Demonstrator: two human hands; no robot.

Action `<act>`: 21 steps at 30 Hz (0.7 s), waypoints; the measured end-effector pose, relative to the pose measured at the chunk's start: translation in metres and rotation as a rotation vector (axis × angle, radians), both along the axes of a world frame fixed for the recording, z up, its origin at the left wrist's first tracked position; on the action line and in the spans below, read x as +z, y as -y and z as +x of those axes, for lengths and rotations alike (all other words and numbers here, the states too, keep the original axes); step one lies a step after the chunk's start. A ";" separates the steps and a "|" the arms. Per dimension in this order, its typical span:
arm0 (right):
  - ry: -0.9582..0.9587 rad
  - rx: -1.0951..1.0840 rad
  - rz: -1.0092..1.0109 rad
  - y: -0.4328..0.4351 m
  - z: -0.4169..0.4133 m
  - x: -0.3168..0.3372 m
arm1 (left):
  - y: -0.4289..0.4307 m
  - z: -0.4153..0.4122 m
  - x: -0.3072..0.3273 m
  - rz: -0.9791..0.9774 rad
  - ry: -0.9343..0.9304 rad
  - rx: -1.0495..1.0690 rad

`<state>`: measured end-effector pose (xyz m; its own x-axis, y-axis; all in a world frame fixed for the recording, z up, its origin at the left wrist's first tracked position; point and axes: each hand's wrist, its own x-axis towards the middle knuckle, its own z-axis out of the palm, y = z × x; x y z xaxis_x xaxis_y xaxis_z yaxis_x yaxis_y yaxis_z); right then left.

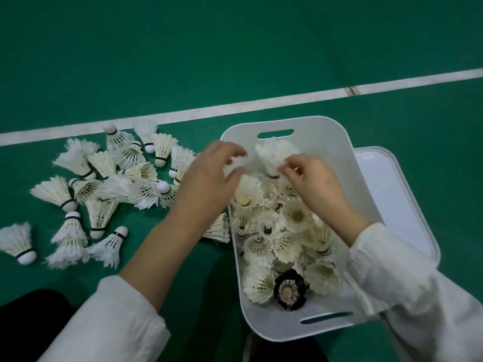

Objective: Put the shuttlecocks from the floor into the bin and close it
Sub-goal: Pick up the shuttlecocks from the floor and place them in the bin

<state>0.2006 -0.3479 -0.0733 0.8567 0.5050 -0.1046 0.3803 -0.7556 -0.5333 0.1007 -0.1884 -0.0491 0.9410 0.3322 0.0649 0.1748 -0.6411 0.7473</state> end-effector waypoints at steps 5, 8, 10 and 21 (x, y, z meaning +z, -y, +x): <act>0.065 -0.094 -0.050 -0.016 0.001 -0.027 | -0.065 -0.040 -0.027 0.059 -0.206 0.342; 0.123 0.001 -0.198 -0.030 0.000 -0.050 | -0.076 -0.059 -0.062 0.080 -0.396 0.305; 0.077 0.060 -0.341 -0.038 0.001 -0.063 | -0.074 -0.065 -0.082 0.100 -0.413 0.237; -0.057 0.134 -0.449 -0.032 0.005 -0.021 | -0.067 -0.036 -0.116 0.534 -0.412 -0.211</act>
<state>0.2059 -0.3162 -0.0948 0.7737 0.5047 -0.3830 0.4696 -0.8626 -0.1881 0.0648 -0.1211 -0.1656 0.9649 0.1619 -0.2068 0.2073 -0.9530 0.2209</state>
